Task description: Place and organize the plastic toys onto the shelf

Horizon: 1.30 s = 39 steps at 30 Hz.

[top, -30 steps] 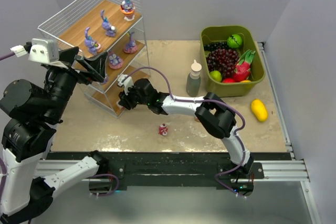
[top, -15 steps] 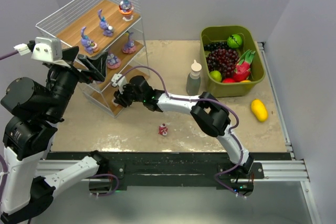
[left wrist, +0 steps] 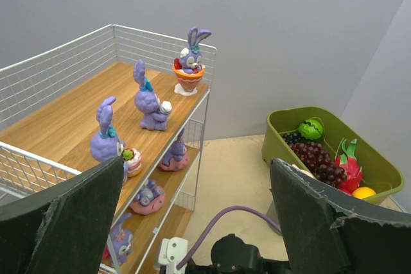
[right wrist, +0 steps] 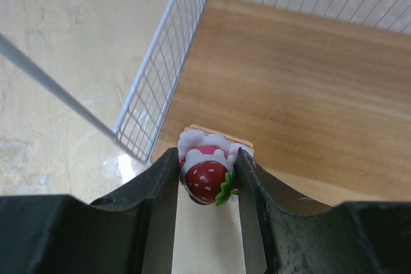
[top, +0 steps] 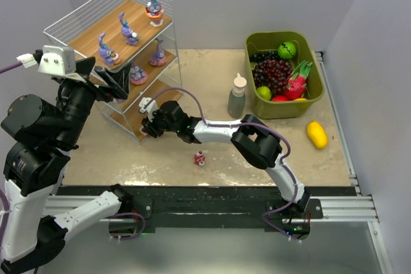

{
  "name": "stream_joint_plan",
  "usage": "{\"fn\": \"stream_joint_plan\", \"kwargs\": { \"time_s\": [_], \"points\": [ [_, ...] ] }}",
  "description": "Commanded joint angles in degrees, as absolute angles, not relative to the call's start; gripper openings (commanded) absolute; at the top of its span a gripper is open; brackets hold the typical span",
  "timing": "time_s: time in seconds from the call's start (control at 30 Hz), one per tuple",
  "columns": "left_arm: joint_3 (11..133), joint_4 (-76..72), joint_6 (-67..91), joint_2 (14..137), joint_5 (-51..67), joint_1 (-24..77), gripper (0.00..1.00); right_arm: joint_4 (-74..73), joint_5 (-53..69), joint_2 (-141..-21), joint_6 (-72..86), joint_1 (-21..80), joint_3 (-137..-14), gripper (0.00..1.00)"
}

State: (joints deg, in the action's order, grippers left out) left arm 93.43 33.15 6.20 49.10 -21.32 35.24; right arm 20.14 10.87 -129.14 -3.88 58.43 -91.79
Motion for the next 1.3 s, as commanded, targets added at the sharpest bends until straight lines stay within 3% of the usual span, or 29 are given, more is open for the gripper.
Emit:
{"fn": "stream_joint_plan", "kwargs": {
  "time_s": [0.0, 0.63, 1.27],
  "points": [
    [93.9, 32.3, 4.9, 49.0, -22.0, 35.0, 1.0, 25.6, 8.6, -126.8, -1.4, 59.1, -90.2, 0.2],
    [93.6, 32.5, 5.4, 48.5, -22.0, 35.0, 1.0, 24.2, 7.7, -130.7, -2.2, 59.9, -94.4, 0.29],
    [93.3, 32.5, 5.5, 48.2, -22.1, 35.1, 1.0, 25.5, 2.7, -132.2, -4.8, 61.7, -95.2, 0.61]
  ]
}}
